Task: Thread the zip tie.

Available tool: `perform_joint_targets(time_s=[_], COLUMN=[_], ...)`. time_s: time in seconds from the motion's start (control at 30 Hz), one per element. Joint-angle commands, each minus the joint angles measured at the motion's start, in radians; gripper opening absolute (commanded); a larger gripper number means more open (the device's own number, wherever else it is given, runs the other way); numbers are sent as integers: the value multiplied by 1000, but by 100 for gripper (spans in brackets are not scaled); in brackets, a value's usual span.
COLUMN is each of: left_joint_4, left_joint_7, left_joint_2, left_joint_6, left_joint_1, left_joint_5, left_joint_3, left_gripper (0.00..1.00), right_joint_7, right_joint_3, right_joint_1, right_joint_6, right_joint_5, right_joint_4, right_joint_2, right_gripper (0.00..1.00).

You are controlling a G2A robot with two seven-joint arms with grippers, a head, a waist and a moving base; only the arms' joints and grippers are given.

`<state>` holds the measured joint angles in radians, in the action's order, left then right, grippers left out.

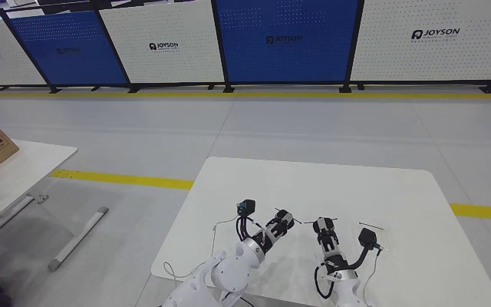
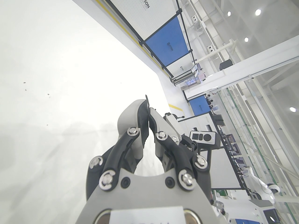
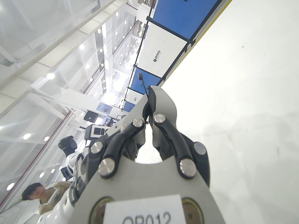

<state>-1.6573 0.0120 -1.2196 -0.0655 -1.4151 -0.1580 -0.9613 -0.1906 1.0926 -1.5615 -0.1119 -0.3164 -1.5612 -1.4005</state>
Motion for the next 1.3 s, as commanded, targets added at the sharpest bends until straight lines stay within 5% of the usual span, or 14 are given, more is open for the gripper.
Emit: perform_joint_targets(time_s=[0.0,0.8,1.27], left_joint_4=[0,0,11], left_joint_7=[0,0,49], left_joint_2=[0,0,3], left_joint_6=[0,0,36], left_joint_1=[0,0,4], left_joint_5=[0,0,-51], left_joint_3=[0,0,4], left_gripper=[0,0,0], right_joint_7=[0,8,8], right_joint_3=[0,18,18], right_joint_1=[0,-14,-14], right_joint_6=[0,-10,-10], right_joint_5=[0,47,47], right_joint_4=[0,-17,-17], right_joint_2=[0,0,0], right_gripper=[0,0,0])
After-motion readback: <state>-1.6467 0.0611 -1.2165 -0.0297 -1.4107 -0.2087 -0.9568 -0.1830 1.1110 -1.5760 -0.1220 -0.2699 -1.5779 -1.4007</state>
